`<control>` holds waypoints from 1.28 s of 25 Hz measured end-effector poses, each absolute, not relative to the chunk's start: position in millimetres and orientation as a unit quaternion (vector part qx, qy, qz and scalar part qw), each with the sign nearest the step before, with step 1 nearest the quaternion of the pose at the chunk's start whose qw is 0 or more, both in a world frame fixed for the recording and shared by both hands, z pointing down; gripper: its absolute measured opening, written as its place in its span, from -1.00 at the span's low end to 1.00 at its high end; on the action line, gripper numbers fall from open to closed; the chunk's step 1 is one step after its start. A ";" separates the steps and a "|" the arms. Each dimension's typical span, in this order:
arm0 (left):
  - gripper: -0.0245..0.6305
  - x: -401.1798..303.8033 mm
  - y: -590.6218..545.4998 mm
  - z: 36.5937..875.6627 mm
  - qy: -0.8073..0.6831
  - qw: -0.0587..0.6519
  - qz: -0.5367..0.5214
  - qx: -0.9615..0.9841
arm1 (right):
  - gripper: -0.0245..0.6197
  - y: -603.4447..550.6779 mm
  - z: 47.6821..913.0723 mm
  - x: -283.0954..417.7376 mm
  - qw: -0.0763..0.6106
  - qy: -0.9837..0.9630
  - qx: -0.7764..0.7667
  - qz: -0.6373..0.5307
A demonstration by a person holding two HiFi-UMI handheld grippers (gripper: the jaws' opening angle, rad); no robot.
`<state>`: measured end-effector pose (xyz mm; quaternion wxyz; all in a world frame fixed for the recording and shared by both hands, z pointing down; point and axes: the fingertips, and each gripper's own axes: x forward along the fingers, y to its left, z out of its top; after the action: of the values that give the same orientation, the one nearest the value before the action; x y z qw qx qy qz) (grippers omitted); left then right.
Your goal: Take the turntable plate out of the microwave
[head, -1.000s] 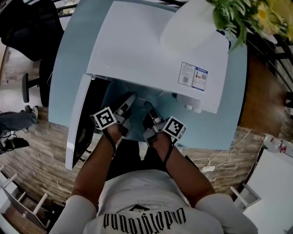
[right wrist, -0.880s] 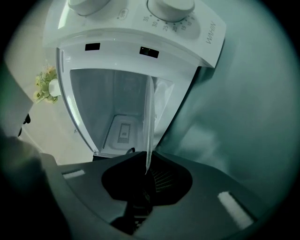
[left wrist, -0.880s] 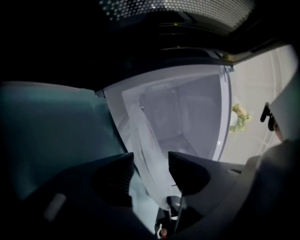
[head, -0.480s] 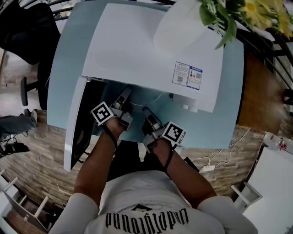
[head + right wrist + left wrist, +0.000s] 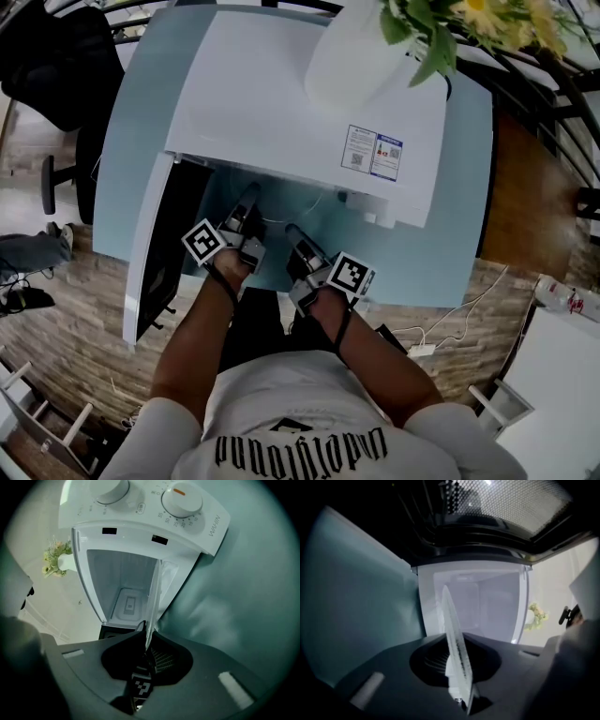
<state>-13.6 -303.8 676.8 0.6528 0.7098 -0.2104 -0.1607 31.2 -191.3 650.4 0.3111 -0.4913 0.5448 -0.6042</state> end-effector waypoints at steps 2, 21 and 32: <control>-0.64 -15.8 -300.5 673.5 -0.213 0.652 -0.172 0.707 | -0.80 -188.6 649.2 30.7 0.306 0.552 -0.485 -0.605; -0.65 -38.0 -243.1 631.9 -0.266 0.614 -0.261 0.696 | -0.80 -141.6 620.5 30.8 0.259 0.623 -0.407 -0.616; -0.66 -52.5 -199.4 595.1 -0.299 0.578 -0.311 0.693 | -0.80 -109.1 587.5 28.6 0.230 0.682 -0.345 -0.602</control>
<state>-52.5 -199.4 595.1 0.5780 0.6927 -0.2991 -0.3109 28.6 -109.1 587.5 0.2304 -0.3452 0.6823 -0.6018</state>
